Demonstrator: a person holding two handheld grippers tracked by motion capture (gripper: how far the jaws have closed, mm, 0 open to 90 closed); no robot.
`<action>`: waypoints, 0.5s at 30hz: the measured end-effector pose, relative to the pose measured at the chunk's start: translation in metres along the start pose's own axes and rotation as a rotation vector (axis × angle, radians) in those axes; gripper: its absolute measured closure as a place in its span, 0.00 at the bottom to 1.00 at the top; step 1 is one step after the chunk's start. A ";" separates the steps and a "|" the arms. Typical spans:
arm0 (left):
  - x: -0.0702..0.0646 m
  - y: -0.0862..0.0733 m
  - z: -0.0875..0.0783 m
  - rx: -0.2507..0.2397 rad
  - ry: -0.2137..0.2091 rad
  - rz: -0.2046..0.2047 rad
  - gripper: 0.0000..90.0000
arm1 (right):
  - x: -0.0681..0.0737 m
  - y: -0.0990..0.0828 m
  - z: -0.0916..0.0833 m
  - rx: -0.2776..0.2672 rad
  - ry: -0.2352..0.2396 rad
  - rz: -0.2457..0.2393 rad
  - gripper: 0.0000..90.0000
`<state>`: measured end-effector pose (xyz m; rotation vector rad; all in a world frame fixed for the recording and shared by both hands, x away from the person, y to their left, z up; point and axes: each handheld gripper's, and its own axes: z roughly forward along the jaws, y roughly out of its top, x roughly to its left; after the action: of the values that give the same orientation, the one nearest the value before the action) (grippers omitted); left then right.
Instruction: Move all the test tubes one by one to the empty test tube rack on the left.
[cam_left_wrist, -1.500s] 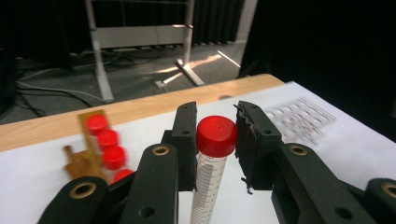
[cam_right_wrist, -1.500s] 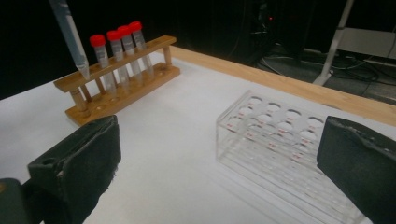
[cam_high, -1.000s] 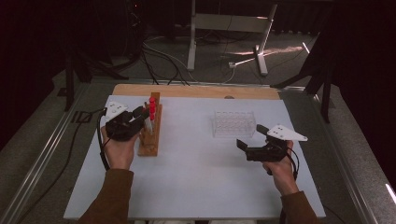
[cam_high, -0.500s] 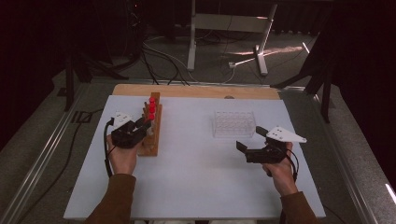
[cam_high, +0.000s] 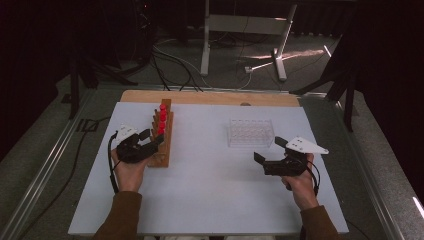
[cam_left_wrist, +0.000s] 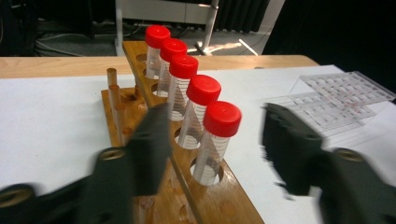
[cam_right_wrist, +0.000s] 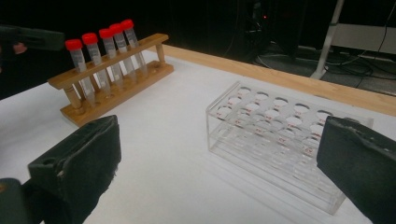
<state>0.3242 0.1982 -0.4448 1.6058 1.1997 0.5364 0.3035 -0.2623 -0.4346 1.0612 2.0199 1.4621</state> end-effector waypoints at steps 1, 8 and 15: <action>0.001 0.000 -0.005 -0.011 -0.008 -0.001 0.37 | 0.000 0.000 -0.001 -0.003 0.000 0.002 0.00; 0.003 -0.006 -0.047 -0.097 -0.016 0.004 0.14 | 0.003 -0.006 -0.011 -0.024 -0.006 -0.020 0.00; 0.002 -0.022 -0.071 -0.123 0.017 0.068 0.00 | 0.003 -0.020 -0.020 -0.054 -0.024 -0.019 0.00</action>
<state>0.2582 0.2324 -0.4373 1.5439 1.1063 0.6559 0.2803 -0.2752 -0.4456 1.0295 1.9574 1.4794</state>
